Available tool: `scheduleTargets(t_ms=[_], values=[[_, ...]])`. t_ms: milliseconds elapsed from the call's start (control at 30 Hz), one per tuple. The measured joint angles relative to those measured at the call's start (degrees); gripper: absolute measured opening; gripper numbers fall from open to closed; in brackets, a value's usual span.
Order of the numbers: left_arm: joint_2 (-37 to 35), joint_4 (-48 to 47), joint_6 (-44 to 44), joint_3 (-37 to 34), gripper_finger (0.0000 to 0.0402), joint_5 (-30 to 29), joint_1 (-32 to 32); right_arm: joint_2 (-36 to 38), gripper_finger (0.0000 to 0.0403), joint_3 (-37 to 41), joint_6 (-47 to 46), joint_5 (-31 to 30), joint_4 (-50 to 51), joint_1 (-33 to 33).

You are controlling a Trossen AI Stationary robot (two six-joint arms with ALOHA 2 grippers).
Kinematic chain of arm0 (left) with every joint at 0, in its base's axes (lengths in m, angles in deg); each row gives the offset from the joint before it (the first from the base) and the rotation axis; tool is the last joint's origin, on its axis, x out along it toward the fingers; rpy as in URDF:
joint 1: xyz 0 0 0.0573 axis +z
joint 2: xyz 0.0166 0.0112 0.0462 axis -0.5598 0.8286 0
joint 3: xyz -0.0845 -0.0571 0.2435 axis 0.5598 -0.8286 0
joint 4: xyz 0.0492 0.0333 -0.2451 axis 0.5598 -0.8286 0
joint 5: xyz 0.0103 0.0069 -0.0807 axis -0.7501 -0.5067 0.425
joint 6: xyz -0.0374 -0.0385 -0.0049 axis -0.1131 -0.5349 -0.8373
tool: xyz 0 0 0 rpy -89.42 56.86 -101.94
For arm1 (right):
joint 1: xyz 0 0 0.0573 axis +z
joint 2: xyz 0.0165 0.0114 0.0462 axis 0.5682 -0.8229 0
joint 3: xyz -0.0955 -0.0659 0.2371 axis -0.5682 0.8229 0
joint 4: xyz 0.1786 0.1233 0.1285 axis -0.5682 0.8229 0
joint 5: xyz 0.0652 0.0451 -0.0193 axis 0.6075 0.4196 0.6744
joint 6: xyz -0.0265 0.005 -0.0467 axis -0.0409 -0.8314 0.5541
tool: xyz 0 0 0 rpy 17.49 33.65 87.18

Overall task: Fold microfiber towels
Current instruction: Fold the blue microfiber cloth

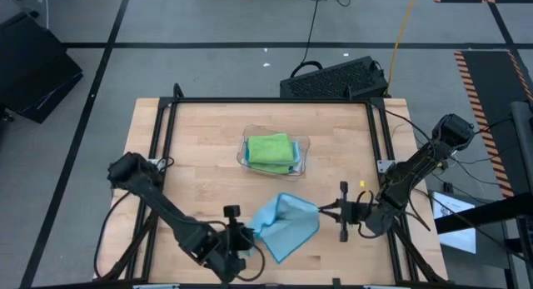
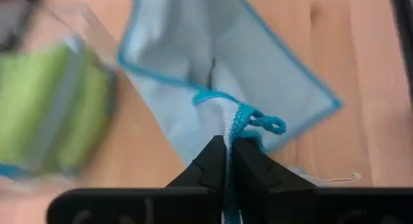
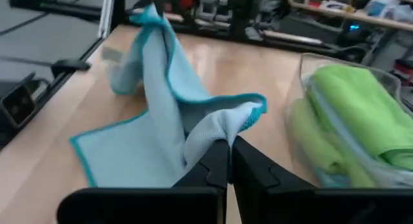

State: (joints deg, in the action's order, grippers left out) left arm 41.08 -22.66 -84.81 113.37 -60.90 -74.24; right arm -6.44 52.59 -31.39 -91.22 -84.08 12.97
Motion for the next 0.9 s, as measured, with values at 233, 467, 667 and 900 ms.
scheduleTargets(t_ms=[233,467,667,900], values=[[0.36,6.76,-3.09,-11.2,0.0066,0.55,-0.39,-0.02,0.0006,0.0,0.76,3.64,1.07,-0.02],[0.43,17.51,-1.53,-17.38,0.0008,0.6,0.45,-0.02,0.0006,0.0,3.23,3.64,1.03,-0.02],[0.4,22.16,0.83,-16.92,0.0021,-1.29,0.38,-0.02,0.0006,0.0,3.52,3.64,1.05,-0.02],[0.39,27.72,3.16,-16.49,0.0015,-2.65,1.41,-0.02,0.0006,0.0,4.72,3.64,1.05,-0.02]])
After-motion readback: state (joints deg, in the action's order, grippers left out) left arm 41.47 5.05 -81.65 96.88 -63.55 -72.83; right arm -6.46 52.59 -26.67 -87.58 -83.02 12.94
